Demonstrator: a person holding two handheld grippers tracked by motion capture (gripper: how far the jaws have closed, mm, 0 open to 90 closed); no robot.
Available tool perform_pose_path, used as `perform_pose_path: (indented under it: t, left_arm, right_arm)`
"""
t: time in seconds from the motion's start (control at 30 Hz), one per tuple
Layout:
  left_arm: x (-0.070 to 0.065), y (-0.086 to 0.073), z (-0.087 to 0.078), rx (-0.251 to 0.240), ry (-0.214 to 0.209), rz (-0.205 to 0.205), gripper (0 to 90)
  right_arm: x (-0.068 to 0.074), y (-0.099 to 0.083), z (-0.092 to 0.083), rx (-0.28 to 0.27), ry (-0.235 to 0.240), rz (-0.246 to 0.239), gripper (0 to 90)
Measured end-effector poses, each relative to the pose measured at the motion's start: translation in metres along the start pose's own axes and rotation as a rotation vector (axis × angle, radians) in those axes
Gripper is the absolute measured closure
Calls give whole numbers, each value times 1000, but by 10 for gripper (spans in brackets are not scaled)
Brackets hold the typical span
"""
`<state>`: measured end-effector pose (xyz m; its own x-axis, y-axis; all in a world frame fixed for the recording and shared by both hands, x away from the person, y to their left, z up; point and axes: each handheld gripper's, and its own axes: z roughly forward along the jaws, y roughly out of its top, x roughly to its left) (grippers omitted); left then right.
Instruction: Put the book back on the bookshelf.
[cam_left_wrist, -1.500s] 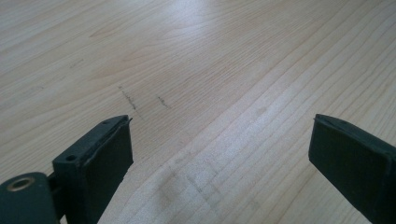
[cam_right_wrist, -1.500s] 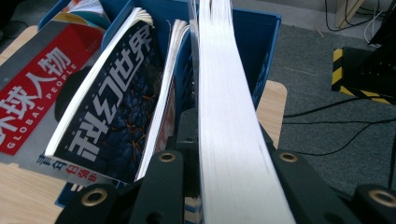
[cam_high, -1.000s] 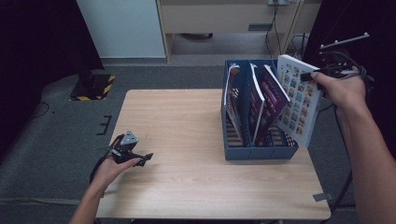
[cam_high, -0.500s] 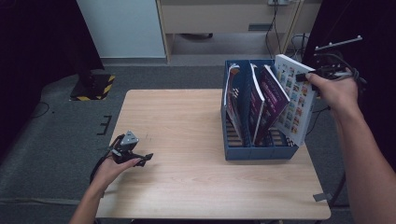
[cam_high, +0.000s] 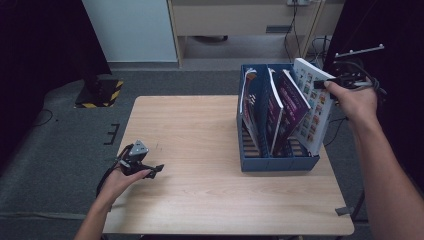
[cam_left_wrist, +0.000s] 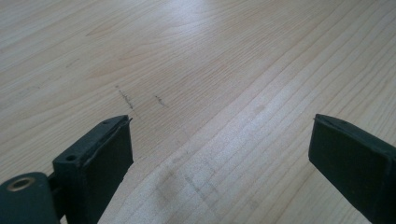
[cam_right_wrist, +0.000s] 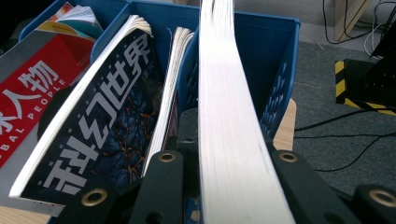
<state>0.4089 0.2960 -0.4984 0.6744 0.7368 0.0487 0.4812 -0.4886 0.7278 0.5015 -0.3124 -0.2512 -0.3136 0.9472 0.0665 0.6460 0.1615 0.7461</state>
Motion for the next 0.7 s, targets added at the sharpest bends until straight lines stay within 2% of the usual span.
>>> perform_pose_path:
  t: [0.43,0.7]
  left_arm:
    - [-1,0,0,-2,1,0,60]
    - [-2,1,0,-1,-1,4,61]
  right_arm:
    - [1,-10,8,-32,12,2,740]
    - [1,-18,13,-14,11,8,740]
